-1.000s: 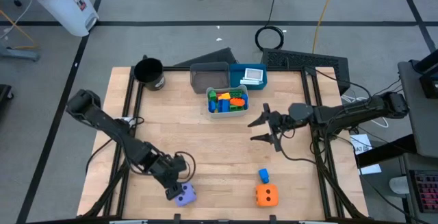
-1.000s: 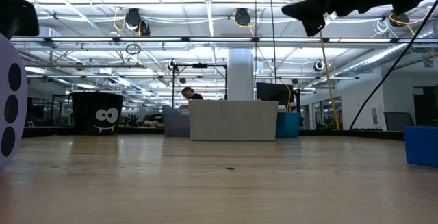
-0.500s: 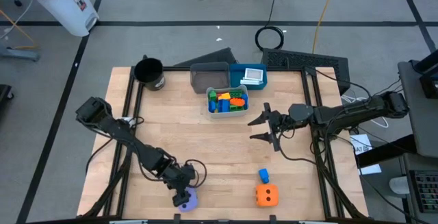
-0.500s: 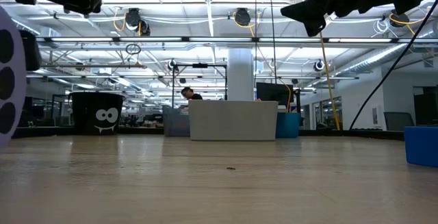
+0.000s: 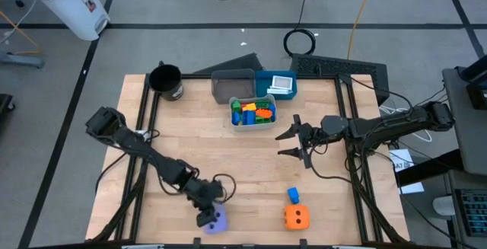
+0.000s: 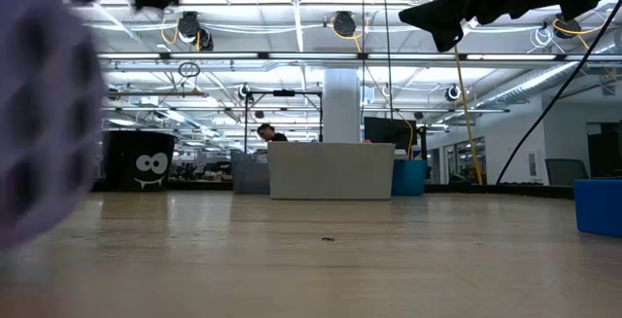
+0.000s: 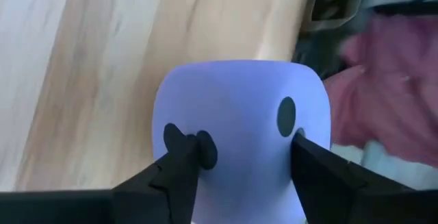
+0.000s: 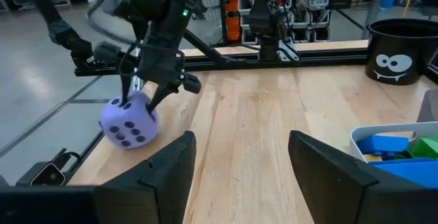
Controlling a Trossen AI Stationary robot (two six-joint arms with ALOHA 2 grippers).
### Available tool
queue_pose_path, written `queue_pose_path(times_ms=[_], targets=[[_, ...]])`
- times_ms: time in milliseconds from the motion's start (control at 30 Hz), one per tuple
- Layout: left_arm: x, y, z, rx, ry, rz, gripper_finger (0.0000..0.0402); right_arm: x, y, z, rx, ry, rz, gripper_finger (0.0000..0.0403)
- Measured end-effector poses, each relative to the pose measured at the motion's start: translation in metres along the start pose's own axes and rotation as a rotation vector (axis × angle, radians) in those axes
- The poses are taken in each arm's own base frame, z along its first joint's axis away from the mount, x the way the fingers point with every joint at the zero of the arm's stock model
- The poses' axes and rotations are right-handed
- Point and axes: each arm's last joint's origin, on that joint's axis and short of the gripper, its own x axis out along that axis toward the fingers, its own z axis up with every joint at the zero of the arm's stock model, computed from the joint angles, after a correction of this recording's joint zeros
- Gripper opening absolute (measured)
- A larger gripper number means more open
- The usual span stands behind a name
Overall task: Pick & Place Toys
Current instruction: Put the purple dice into the black bin
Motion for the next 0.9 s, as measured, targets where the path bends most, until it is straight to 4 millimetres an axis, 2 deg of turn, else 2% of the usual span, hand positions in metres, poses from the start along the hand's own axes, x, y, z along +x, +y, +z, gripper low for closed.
queue_pose_path(times_ms=[133, 233, 367, 467, 633, 767, 900], targets=[[-0.02, -0.014, 0.022, 0.138, -0.158, -0.138, 0.0199, 0.0, 0.0, 0.0, 0.0, -0.003, 0.0, 0.0226], [-0.039, -0.016, 0.038, 0.198, -0.252, -0.163, 0.0198, 0.0, 0.0, 0.0, 0.0, -0.004, 0.0, 0.0226], [-0.08, -0.021, 0.062, 0.322, -0.48, -0.138, 0.0197, 0.0, 0.0, 0.001, -0.007, -0.006, 0.001, 0.0226], [-0.118, -0.029, 0.078, 0.441, -0.683, -0.061, 0.0197, 0.0, 0.0, 0.001, -0.025, -0.008, 0.001, 0.0226], [-0.179, -0.036, 0.101, 0.587, -0.977, 0.161, 0.0197, 0.0, 0.0, 0.001, -0.027, -0.008, 0.001, 0.0226], [-0.218, -0.033, 0.122, 0.586, -1.136, 0.354, 0.0197, 0.0, 0.0, 0.001, -0.028, -0.008, 0.001, 0.0226], [-0.249, -0.016, 0.139, 0.524, -1.239, 0.556, 0.0197, 0.0, 0.0, 0.001, -0.045, -0.008, 0.001, 0.0226]])
